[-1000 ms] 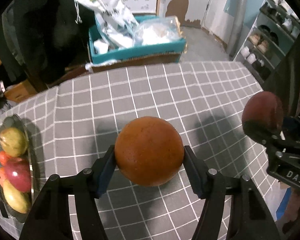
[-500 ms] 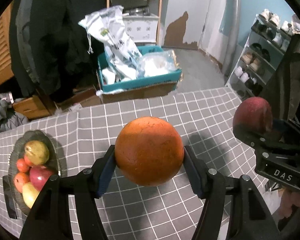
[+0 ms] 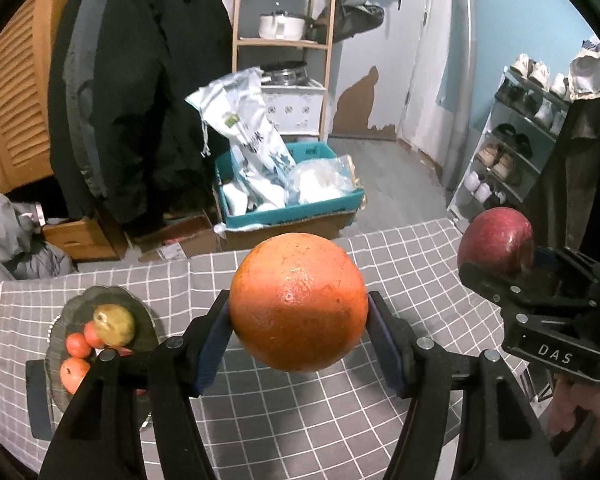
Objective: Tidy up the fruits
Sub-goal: 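Carry the orange with the left tool while the right tool carries the apple to the bowl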
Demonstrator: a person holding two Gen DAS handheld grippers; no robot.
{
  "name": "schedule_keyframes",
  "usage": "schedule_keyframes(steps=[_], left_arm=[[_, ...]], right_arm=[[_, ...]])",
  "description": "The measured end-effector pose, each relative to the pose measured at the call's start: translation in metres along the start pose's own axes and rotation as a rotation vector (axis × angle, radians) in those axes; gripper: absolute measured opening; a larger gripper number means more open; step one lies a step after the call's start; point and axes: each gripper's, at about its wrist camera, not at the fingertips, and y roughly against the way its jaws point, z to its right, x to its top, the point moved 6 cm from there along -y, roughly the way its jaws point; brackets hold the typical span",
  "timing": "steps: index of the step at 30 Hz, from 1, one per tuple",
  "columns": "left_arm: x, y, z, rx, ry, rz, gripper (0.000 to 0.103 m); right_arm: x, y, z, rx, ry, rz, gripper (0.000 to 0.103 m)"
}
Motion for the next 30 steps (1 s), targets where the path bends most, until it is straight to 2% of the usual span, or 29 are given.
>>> schedule_keyframes(steps=[15, 30], left_arm=[[0.006, 0.043, -0.045, 0.054, 0.051, 0.081, 0.067], [-0.004, 0.062, -0.114, 0.144, 0.137, 0.100, 0.067]], right_arm=[[0.018, 0.024, -0.042, 0.058, 0.063, 0.059, 0.076], [0.034, 0.015, -0.103, 0.144, 0.120, 0.055, 0.076]])
